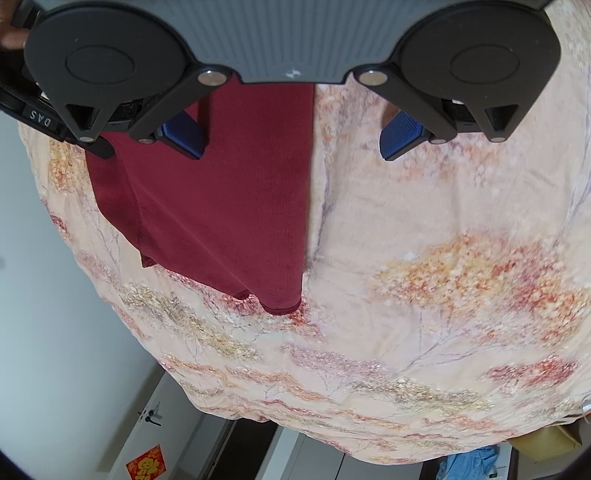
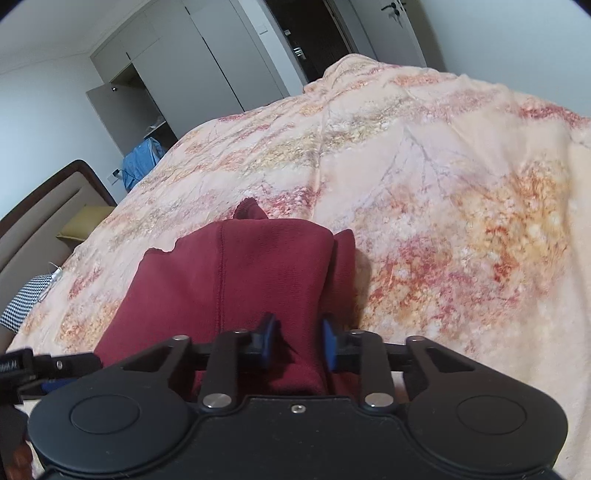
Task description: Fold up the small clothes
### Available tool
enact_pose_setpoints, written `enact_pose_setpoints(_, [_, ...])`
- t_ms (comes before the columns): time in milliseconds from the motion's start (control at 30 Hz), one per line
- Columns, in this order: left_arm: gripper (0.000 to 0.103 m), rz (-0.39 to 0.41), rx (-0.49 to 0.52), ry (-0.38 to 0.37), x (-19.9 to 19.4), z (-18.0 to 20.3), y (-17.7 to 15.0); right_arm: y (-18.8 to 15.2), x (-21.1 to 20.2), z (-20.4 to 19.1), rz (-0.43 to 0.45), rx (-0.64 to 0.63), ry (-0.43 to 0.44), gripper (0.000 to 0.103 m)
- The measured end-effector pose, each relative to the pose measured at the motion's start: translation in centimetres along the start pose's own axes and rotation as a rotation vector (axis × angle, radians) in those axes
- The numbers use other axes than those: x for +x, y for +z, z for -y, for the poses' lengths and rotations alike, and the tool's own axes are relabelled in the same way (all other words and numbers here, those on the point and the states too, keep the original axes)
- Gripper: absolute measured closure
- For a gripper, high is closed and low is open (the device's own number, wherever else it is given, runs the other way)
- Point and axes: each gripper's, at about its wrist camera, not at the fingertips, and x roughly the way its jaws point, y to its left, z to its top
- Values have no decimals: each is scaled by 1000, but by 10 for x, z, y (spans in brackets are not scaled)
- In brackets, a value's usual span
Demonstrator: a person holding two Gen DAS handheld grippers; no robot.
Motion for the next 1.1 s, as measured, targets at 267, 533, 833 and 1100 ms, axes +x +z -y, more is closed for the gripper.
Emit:
enact_pose_setpoints(267, [0,-2,30,15,8,-6,16,-2,1,4,-1,11,-4,79])
enact_pose_setpoints(533, [0,-20,31,-32,18,-12,19,-5,5,0,2,8,-23,79])
enact_pose_setpoints(833, [16,-52,0,-128,29,-11,20,-3,10,9,-10,57,-47,57])
enact_pose_setpoints(1100, [42,-74,10,-167,34,-2,21,-1,11,8,-20,84,-4,80])
